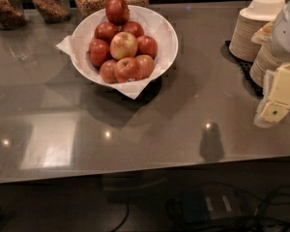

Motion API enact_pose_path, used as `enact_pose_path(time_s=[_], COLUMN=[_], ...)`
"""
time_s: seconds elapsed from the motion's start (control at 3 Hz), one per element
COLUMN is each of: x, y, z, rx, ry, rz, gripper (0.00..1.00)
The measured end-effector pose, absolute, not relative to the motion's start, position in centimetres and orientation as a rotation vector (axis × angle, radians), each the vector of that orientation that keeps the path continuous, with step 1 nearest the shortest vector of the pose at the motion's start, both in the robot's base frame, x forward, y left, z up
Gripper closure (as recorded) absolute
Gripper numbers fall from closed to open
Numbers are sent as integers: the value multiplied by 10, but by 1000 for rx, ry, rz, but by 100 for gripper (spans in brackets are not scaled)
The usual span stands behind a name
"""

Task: Pick apple from white bowl

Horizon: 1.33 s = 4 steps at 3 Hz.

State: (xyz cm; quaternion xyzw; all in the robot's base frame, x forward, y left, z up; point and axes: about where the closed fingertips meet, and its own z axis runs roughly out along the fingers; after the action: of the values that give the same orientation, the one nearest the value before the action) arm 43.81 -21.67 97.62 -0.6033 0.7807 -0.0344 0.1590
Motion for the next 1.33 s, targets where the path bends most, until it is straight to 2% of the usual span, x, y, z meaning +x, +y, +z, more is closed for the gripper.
enact_pose_path(time_s=[0.67,1.33], x=[450,510], y=[-205,-140], z=[979,1000], rx=[-1699,-1595], ry=[2183,1996], rz=[-89,5], gripper=[0,0])
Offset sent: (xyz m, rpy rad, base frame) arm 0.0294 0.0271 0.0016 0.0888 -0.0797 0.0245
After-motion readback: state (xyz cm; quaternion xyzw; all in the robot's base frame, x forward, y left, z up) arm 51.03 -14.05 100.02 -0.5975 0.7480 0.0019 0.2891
